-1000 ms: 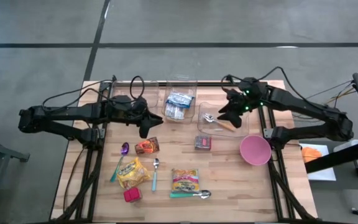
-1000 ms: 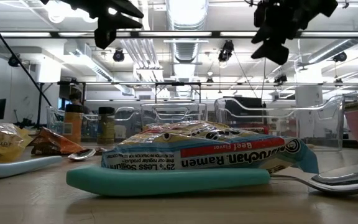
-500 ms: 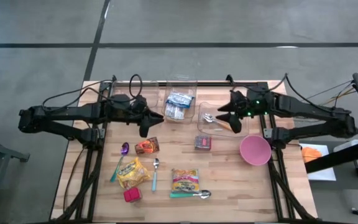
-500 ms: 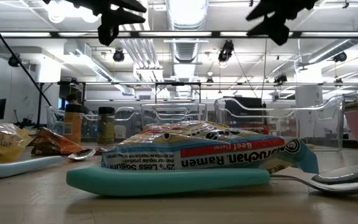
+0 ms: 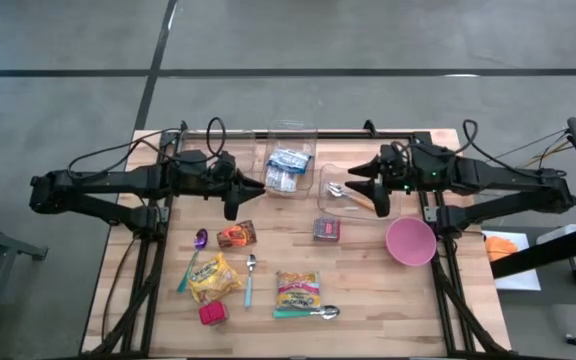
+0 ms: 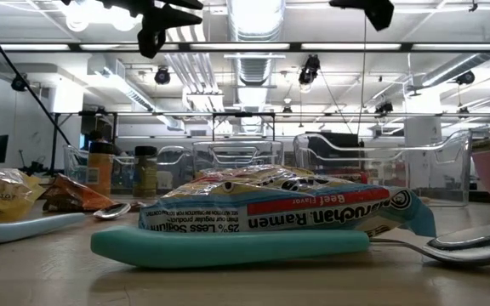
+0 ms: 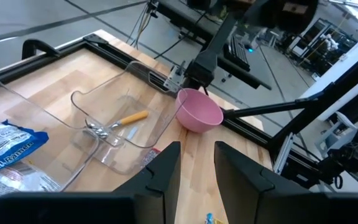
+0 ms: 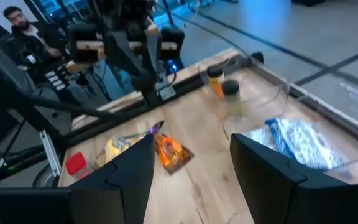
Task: Pick & Place Food Item
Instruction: Put the orange seasoning pack into the left transparent bin
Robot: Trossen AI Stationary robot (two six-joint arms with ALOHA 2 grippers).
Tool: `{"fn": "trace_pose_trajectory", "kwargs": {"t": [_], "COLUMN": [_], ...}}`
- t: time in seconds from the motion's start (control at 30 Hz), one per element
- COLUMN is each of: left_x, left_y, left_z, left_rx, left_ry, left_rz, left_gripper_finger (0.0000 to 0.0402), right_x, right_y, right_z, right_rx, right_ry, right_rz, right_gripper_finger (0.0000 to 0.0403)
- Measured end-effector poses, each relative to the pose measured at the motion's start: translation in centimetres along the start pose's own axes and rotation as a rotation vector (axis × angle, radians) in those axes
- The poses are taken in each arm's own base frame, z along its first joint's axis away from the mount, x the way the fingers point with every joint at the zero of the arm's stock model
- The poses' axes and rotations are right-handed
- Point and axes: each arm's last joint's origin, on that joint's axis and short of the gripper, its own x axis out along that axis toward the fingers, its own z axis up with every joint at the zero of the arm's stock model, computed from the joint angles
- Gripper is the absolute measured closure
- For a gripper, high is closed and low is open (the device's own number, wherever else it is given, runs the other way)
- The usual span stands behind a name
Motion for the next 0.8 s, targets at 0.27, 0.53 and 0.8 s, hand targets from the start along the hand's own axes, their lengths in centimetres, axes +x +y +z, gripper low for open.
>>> {"fn": "trace_pose_trajectory", "kwargs": {"t": [0.27, 0.53, 0.8], "left_x": [0.0, 0.0, 0.0], "left_y": [0.0, -0.1, 0.1], "left_z": [0.0, -0.2, -0.7], "left_rx": [-0.003, -0.008, -0.014], "left_ry": [0.004, 0.041, 0.076], "left_rz": [-0.008, -0.047, -0.037], "left_gripper_finger": [0.0296, 0.0296, 0.0296], "right_x": [-0.4, 1.1, 1.0], "right_y": [1.8, 4.1, 5.9], "right_z": [0.7, -0.2, -2.2], "right_rx": [-0.027, -0.098, -0.122], "right_ry": [0.037, 0.286, 0.466], "right_rz": [-0.01, -0.026, -0.017], "right_gripper_finger": [0.0197, 0.0197, 0.0197]}}
